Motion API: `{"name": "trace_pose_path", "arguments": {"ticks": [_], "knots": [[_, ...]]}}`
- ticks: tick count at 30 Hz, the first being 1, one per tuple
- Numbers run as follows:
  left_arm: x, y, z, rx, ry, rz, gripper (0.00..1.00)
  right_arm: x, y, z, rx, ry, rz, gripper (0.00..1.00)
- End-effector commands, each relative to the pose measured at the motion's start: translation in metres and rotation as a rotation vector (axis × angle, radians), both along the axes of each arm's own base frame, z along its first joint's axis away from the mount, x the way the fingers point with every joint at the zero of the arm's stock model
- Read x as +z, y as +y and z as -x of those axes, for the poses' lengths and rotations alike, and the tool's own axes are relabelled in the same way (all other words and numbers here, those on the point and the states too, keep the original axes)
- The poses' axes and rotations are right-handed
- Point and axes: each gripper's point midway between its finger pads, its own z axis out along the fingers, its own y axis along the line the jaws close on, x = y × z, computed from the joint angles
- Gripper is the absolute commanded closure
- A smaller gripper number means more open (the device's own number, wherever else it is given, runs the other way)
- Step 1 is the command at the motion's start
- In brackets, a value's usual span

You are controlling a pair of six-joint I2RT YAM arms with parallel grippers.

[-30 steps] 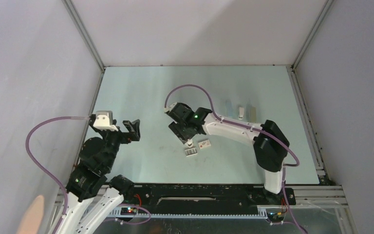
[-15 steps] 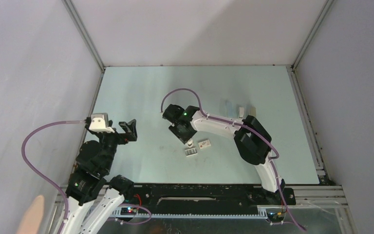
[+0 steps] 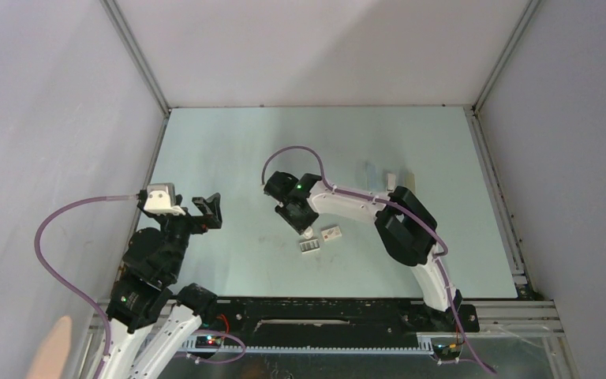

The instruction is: Load the staples into the stapler

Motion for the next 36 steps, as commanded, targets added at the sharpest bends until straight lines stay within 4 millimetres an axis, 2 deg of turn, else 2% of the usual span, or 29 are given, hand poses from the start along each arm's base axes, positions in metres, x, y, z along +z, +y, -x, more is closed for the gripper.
{"name": "trace_pose_path", "arguments": {"ticks": [1,4,8,11,14,19,25,30,36], "knots": [[0.003,-0.001,-0.001,-0.008,-0.022,-0.013,0.0,-0.034,-0.001,-0.003,-0.032,0.01,0.014,0.93],[0.003,0.0,-0.002,-0.005,-0.02,-0.014,0.0,-0.023,0.0,-0.003,-0.04,-0.003,-0.009,0.94],[0.004,0.0,-0.001,-0.007,-0.024,-0.012,0.0,0.012,-0.004,-0.013,-0.072,-0.046,-0.072,0.95],[0.004,0.0,0.0,-0.007,-0.027,-0.009,0.0,0.035,-0.02,-0.03,-0.143,-0.087,-0.093,0.95],[0.004,0.0,0.0,-0.009,-0.028,-0.009,0.0,0.048,-0.047,-0.051,-0.263,-0.127,-0.086,0.99],[0.005,0.001,0.001,-0.008,-0.034,-0.004,0.0,0.049,-0.102,-0.089,-0.497,-0.148,-0.077,0.99],[0.005,0.001,0.003,-0.01,-0.037,-0.001,0.0,0.04,-0.143,-0.121,-0.679,-0.179,-0.073,0.96],[0.005,0.001,0.003,-0.01,-0.038,-0.001,0.0,0.029,-0.153,-0.141,-0.74,-0.181,-0.092,0.92],[0.005,0.001,0.003,-0.01,-0.038,-0.001,0.0,0.024,-0.155,-0.148,-0.757,-0.18,-0.095,0.65]]}}
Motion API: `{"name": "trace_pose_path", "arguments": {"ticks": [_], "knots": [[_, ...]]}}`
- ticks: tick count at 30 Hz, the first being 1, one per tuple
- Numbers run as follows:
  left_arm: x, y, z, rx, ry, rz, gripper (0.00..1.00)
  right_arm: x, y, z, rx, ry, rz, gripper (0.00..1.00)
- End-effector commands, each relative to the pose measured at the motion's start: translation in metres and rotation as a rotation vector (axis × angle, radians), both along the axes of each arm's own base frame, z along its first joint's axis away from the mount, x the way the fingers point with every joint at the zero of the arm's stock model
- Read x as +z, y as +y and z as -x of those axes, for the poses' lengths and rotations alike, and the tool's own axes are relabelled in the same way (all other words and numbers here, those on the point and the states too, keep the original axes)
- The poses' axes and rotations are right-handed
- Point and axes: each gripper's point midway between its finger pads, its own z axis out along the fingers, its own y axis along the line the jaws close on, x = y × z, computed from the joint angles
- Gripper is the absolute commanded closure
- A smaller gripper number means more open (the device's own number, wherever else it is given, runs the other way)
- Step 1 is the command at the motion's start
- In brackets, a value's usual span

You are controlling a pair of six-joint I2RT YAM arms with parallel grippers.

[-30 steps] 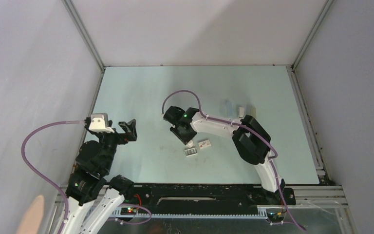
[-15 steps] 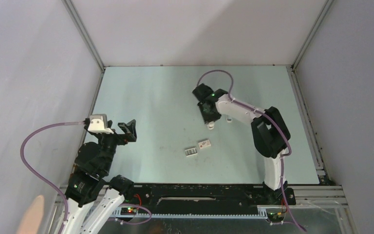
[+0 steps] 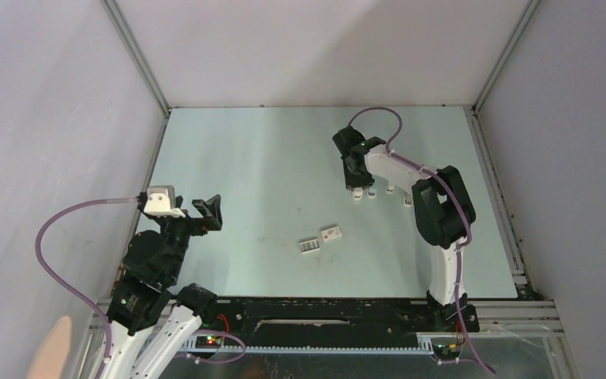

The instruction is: Load the staples into the stapler

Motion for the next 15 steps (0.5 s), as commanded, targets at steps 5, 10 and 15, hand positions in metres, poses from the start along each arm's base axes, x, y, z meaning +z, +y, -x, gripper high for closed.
{"name": "trace_pose_path", "arguments": {"ticks": [5,10,15], "knots": [[0.006,0.002,0.0,0.003,-0.027,-0.005,0.0,0.019,0.009,-0.019,-0.028,-0.085,-0.065,0.49],[0.008,0.003,0.001,0.006,-0.031,-0.001,0.0,0.06,0.012,-0.012,-0.01,-0.179,-0.12,0.36],[0.017,0.006,0.006,0.017,-0.043,0.018,0.0,0.127,-0.008,0.004,-0.036,-0.372,-0.168,0.21]]}}
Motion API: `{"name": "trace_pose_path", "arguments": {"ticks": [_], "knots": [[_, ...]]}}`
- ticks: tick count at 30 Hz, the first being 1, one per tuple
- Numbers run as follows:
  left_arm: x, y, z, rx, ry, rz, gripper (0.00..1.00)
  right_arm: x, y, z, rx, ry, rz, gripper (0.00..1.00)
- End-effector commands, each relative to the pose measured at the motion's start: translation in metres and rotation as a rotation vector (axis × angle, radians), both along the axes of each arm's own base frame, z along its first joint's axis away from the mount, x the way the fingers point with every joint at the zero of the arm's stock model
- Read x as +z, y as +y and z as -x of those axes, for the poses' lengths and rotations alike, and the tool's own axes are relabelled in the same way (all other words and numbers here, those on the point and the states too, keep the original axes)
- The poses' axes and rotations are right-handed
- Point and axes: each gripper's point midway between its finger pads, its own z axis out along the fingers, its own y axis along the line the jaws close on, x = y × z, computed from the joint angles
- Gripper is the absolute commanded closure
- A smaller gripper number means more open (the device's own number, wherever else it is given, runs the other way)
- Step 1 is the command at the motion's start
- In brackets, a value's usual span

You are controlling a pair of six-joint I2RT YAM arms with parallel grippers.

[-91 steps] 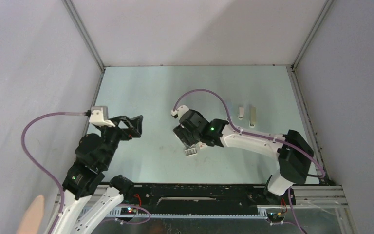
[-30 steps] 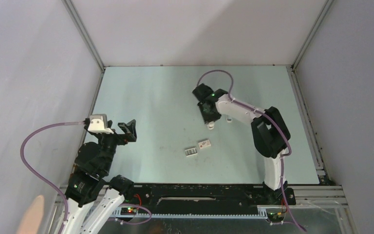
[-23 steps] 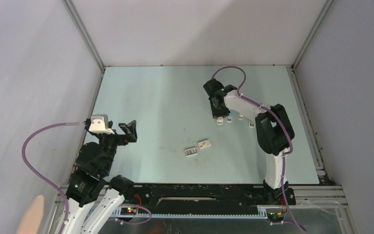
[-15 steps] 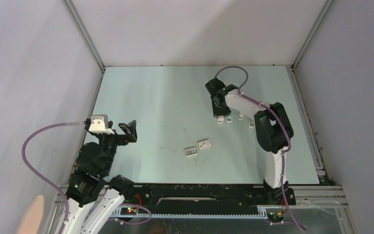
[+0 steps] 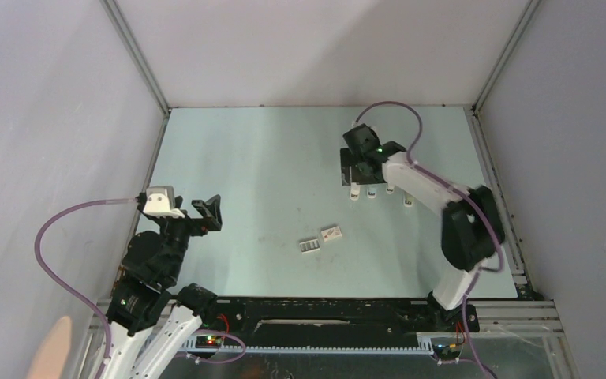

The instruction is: Load the staples into the stapler

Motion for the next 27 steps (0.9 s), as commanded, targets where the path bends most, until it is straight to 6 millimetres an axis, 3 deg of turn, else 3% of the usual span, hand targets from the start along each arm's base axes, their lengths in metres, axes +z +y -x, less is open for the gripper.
{"name": "trace_pose_path", "arguments": {"ticks": [1,5,8,13,20,27], "knots": [[0.02,0.007,0.007,0.019,-0.043,0.02,0.0,0.103,-0.016,0.004,-0.047,-0.296,-0.093,0.19],[0.029,0.012,0.015,0.031,-0.055,0.04,0.0,0.155,-0.053,0.033,-0.102,-0.457,-0.095,0.01],[0.036,0.017,0.023,0.04,-0.065,0.056,0.0,0.19,-0.086,0.062,-0.148,-0.568,-0.094,0.01],[0.048,0.03,0.038,0.071,-0.078,0.062,0.0,0.232,-0.139,0.118,-0.228,-0.736,-0.118,0.01],[0.068,0.057,0.063,0.152,-0.128,0.046,0.0,0.239,-0.193,0.18,-0.29,-0.88,-0.134,0.01],[0.075,0.073,0.079,0.197,-0.196,0.064,0.0,0.224,-0.208,0.21,-0.251,-0.961,-0.173,0.01]]}}
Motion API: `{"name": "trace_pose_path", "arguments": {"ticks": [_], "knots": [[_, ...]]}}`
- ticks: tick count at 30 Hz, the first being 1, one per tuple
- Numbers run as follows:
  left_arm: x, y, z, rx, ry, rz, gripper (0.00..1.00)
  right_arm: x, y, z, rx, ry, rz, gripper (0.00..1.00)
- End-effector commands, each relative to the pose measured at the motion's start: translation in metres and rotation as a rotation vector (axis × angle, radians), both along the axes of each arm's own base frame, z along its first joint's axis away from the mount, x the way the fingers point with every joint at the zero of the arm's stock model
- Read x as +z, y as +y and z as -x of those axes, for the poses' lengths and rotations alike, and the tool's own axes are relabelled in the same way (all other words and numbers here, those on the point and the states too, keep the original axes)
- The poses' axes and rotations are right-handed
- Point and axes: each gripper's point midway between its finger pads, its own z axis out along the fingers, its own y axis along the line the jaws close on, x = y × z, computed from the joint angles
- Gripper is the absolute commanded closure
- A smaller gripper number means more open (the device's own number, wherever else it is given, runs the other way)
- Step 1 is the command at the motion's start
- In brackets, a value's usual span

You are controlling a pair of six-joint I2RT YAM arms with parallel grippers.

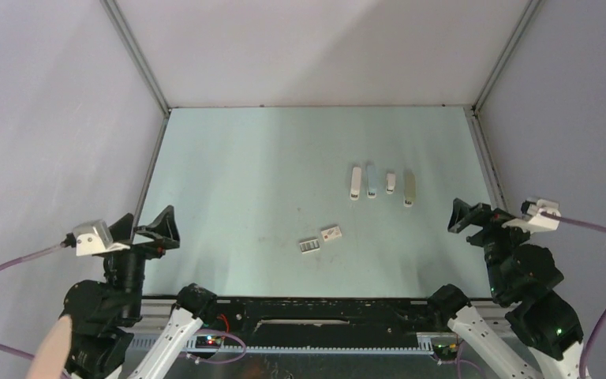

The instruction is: Load the staples into the stapler

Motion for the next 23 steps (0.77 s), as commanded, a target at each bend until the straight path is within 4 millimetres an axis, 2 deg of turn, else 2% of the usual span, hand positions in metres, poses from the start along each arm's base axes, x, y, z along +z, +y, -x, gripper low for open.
{"name": "trace_pose_path", "arguments": {"ticks": [1,5,7,12,23], "knots": [[0.0,0.015,0.009,0.06,-0.034,-0.012,0.0,-0.019,-0.009,0.01,-0.002,-0.001,0.043,0.01],[-0.015,0.012,0.005,0.057,-0.058,0.023,0.0,-0.022,-0.008,0.015,0.016,-0.034,0.011,0.01],[-0.026,0.004,-0.004,0.037,-0.045,0.025,0.0,-0.023,-0.008,0.016,0.023,-0.039,0.017,0.01],[-0.046,-0.006,-0.012,0.001,-0.053,0.047,0.0,-0.027,-0.013,0.018,-0.002,-0.027,0.019,0.01],[-0.061,-0.015,-0.023,-0.021,-0.065,0.043,0.0,-0.027,-0.011,0.018,-0.002,-0.031,0.017,0.01]]}}
